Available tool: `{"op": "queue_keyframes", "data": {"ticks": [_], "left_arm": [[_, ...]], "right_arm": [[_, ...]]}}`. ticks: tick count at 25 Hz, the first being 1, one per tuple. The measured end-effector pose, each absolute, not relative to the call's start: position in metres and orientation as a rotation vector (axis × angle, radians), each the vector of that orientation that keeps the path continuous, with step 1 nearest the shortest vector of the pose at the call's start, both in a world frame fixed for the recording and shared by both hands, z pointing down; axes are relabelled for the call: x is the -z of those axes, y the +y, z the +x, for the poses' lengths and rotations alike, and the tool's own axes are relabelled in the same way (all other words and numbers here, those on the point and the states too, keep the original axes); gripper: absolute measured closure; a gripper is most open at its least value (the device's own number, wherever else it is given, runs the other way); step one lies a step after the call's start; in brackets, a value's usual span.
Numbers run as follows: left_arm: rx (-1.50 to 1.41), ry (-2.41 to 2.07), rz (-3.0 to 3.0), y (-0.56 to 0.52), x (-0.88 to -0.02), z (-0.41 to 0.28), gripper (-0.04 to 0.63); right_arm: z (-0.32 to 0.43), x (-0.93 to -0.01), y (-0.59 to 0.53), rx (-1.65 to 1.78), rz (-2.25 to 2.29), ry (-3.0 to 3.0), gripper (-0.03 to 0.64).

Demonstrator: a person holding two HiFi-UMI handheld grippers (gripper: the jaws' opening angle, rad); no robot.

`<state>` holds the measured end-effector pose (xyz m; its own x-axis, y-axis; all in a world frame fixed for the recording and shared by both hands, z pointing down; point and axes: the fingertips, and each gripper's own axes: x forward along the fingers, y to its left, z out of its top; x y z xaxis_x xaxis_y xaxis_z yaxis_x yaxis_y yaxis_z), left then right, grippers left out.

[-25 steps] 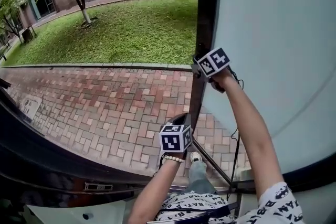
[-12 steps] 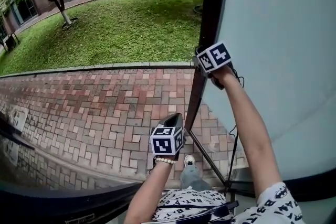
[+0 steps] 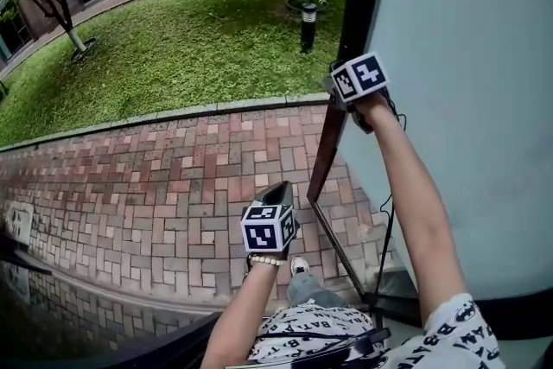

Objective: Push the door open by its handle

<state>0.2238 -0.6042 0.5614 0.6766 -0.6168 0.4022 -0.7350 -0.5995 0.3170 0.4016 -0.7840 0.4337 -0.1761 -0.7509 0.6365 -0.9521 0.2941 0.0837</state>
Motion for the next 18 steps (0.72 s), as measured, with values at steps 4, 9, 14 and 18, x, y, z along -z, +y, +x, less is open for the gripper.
{"op": "queue_keyframes", "data": {"ticks": [4, 9, 14, 18], "left_arm": [[-0.371, -0.997, 2.452, -0.621, -0.565, 0.262, 0.609], [-0.379, -0.97, 2.46, -0.636, -0.567, 0.285, 0.609], [-0.392, -0.981, 2.432, -0.649, -0.578, 0.283, 0.609], [-0.403, -0.99, 2.415, -0.658, -0.585, 0.284, 0.609]], "right_arm": [[0.457, -0.437, -0.791, -0.491, 1.591, -1.94, 0.555], [0.521, -0.433, -0.795, -0.523, 1.678, -1.881, 0.555], [0.587, -0.432, -0.796, -0.562, 1.77, -1.824, 0.555], [0.638, -0.43, -0.792, -0.59, 1.843, -1.788, 0.557]]}}
